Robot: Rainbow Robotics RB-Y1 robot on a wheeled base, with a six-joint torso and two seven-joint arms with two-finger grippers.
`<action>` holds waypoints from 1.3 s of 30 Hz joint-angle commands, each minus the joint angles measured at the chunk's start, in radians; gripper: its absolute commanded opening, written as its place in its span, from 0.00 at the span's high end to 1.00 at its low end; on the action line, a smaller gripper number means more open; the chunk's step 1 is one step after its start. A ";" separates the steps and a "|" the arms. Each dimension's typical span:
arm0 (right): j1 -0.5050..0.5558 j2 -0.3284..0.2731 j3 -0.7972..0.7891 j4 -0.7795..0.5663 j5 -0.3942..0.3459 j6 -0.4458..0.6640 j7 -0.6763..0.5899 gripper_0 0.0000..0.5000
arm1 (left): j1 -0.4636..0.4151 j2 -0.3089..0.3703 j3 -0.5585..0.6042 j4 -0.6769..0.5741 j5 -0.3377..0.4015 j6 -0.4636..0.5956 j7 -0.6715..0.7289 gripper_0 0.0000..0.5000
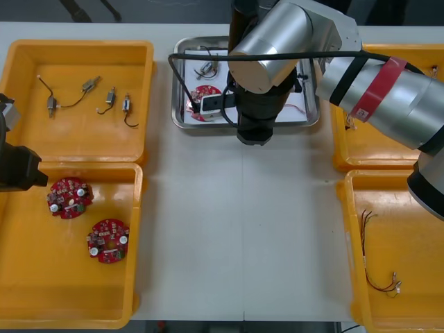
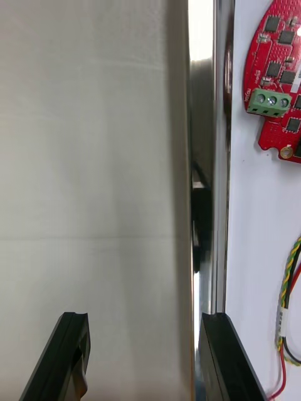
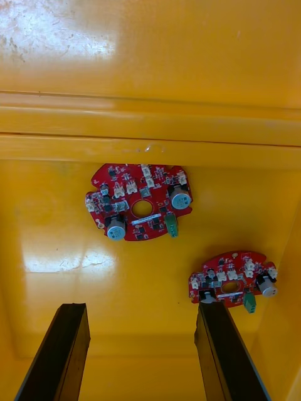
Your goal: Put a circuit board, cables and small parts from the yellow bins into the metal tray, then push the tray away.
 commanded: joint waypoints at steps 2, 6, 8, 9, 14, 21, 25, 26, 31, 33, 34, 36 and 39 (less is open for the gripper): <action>0.035 0.011 -0.161 -0.137 0.030 0.124 -0.028 0.00 | 0.014 0.044 0.027 -0.031 -0.007 0.007 -0.093 0.00; 0.092 0.011 -0.231 -0.269 0.061 0.237 -0.120 0.00 | 0.014 0.044 0.027 -0.031 -0.007 0.007 -0.093 0.00; 0.121 0.010 -0.265 -0.339 0.075 0.294 -0.175 0.00 | 0.014 0.044 0.027 -0.031 -0.007 0.007 -0.093 0.00; 0.140 0.004 -0.280 -0.385 0.079 0.331 -0.210 0.00 | 0.014 0.044 0.027 -0.031 -0.007 0.007 -0.093 0.00; 0.190 -0.044 -0.322 -0.553 0.069 0.442 -0.365 0.00 | 0.014 0.044 0.027 -0.031 -0.007 0.007 -0.093 0.00; 0.330 -0.136 -0.486 -0.816 0.027 0.442 -0.594 0.00 | 0.014 0.044 0.027 -0.031 -0.007 0.007 -0.093 0.00; 0.437 -0.210 -0.598 -0.945 -0.013 0.442 -0.686 0.00 | 0.014 0.044 0.027 -0.031 -0.007 0.007 -0.093 0.00; 0.451 -0.222 -0.612 -0.958 -0.025 0.442 -0.701 0.00 | 0.014 0.044 0.027 -0.031 -0.007 0.007 -0.093 0.00; 0.602 -0.325 -0.800 -1.019 -0.108 0.442 -0.842 0.00 | 0.014 0.044 0.027 -0.031 -0.007 0.007 -0.093 0.00; 0.657 -0.351 -0.875 -1.022 -0.119 0.442 -0.887 0.00 | 0.014 0.044 0.027 -0.031 -0.007 0.007 -0.093 0.00; 0.684 -0.368 -0.915 -1.022 -0.122 0.442 -0.897 0.00 | 0.014 0.044 0.027 -0.031 -0.007 0.007 -0.093 0.00; 0.726 -0.395 -0.978 -1.020 -0.123 0.442 -0.899 0.00 | 0.014 0.044 0.027 -0.031 -0.007 0.007 -0.093 0.00; 0.796 -0.427 -1.081 -1.008 -0.132 0.442 -0.891 0.00 | 0.014 0.044 0.027 -0.031 -0.007 0.007 -0.093 0.00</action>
